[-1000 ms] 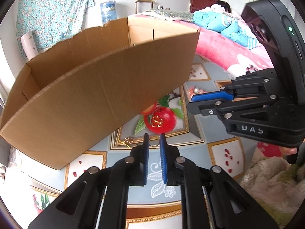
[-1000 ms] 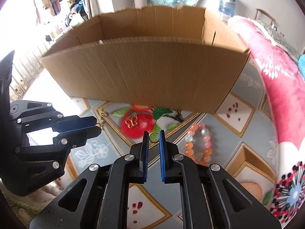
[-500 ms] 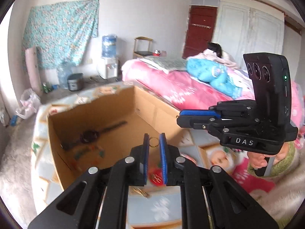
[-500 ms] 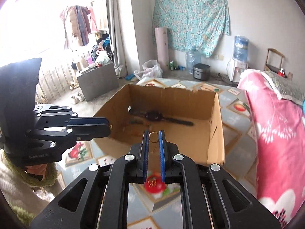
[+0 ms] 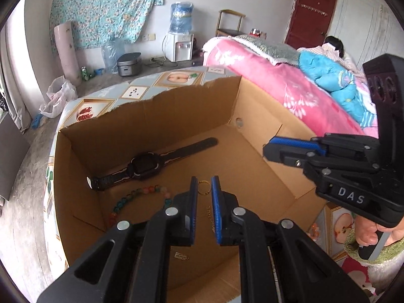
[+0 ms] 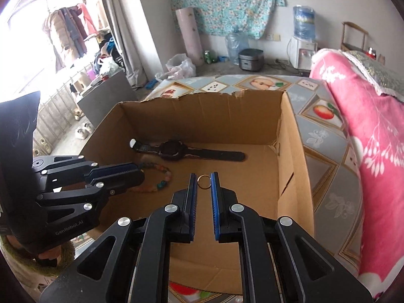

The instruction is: Organize jewelry

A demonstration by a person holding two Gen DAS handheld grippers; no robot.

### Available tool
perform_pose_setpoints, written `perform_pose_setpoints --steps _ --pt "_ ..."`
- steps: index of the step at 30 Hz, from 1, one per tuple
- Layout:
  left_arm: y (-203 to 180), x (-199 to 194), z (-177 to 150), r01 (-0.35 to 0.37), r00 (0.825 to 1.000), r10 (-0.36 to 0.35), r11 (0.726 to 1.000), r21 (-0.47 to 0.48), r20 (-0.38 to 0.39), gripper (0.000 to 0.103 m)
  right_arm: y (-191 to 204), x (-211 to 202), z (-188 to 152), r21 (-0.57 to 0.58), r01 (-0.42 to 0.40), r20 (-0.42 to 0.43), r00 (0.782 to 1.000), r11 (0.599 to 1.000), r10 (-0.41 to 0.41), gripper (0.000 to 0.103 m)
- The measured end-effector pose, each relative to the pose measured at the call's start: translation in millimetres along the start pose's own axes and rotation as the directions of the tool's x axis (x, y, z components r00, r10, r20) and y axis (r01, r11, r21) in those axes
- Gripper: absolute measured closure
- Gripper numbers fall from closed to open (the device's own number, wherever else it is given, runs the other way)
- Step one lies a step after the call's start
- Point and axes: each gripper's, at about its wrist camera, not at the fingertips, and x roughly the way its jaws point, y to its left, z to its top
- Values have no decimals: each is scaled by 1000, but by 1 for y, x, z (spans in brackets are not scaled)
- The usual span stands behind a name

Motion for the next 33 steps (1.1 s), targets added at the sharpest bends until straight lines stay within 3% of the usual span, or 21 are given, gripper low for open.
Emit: perform_pose_setpoints --steps 4,9,15,23,33 --pt "2 10 -2 -27 999 27 1000 -11 -35 91 -4 -2 1 13 23 40 999 1000 -23 79" --pt "0 8 -1 -48 999 48 998 -32 -20 75 -8 -10 0 35 35 89 995 999 -38 59" --pt "-4 -6 0 -70 997 71 997 -39 17 58 -7 -24 -4 51 23 133 991 998 -30 44" --pt "-7 -37 -3 -96 992 99 995 -41 80 39 0 -46 -4 43 8 201 979 999 -16 37" --pt "-5 -85 -32 -109 982 116 993 -52 151 26 10 -70 -12 26 -42 270 962 999 33 34"
